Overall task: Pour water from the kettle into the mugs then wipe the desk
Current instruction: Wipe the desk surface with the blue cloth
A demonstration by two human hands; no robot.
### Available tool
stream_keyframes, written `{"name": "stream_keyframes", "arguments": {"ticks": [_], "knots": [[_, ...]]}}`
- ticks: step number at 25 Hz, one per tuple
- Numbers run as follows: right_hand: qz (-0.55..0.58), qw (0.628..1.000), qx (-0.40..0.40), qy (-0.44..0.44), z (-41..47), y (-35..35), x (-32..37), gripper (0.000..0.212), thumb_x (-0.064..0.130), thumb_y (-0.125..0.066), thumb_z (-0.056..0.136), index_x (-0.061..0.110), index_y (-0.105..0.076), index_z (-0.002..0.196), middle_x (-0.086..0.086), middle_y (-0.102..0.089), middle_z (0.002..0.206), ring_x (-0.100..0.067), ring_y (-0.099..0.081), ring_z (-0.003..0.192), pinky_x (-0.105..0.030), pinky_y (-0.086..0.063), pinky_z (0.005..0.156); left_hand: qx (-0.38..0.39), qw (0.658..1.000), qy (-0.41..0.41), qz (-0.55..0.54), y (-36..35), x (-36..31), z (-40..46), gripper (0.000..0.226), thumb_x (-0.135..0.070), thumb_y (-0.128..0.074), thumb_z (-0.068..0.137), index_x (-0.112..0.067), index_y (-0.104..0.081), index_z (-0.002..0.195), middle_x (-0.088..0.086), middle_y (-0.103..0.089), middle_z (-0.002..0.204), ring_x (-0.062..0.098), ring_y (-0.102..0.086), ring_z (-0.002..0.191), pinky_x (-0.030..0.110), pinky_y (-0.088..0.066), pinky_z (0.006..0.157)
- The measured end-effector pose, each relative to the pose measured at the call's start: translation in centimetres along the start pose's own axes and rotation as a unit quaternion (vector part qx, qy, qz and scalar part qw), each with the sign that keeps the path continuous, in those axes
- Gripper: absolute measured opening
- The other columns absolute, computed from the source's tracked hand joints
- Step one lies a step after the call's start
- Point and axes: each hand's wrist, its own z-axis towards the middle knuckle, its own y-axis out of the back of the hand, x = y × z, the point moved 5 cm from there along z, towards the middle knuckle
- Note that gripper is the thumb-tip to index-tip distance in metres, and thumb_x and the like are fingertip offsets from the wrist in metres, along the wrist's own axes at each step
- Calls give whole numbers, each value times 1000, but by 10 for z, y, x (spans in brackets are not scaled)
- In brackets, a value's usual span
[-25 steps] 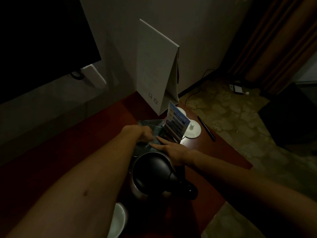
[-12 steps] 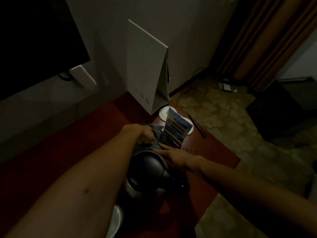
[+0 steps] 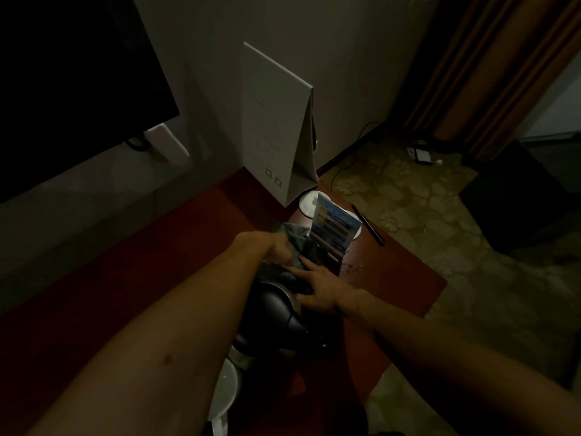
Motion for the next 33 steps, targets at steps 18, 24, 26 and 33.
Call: {"name": "stream_keyframes", "arguments": {"ticks": [18, 24, 26, 33], "knots": [[-49, 991, -124, -10, -12, -20, -2, 59, 34, -42, 103, 47, -14, 153, 2, 0, 167, -31, -11, 150, -55, -26, 118, -13, 996, 29, 86, -11, 1, 5, 44, -27, -56, 99, -22, -50, 142, 11, -51, 143, 29, -54, 125, 43, -43, 109], [-94, 990, -99, -20, -25, -31, -16, 93, 16, -70, 87, 42, -12, 155, -1, 1, 167, -32, -7, 151, -51, -20, 122, 31, 996, 2, 81, -22, -26, 5, 30, -20, -55, 99, -17, -62, 127, 8, -60, 129, 25, -59, 113, 40, -48, 103], [-96, 990, -102, -18, -27, -34, -24, 93, 17, -72, 85, 41, -16, 155, 1, 0, 166, -31, -9, 150, -50, -23, 121, 37, 995, -13, 94, -24, -41, 3, 34, -18, -55, 98, -19, -57, 132, 9, -58, 131, 24, -59, 112, 41, -49, 103], [-89, 988, -124, -15, -59, -37, -43, 82, 16, -63, 93, 44, -16, 154, 5, 0, 167, -28, -6, 152, -47, -29, 119, 93, 984, 4, 153, -34, -63, 19, 40, -31, -61, 88, -26, -64, 128, 6, -59, 130, 23, -60, 109, 43, -48, 101]]}}
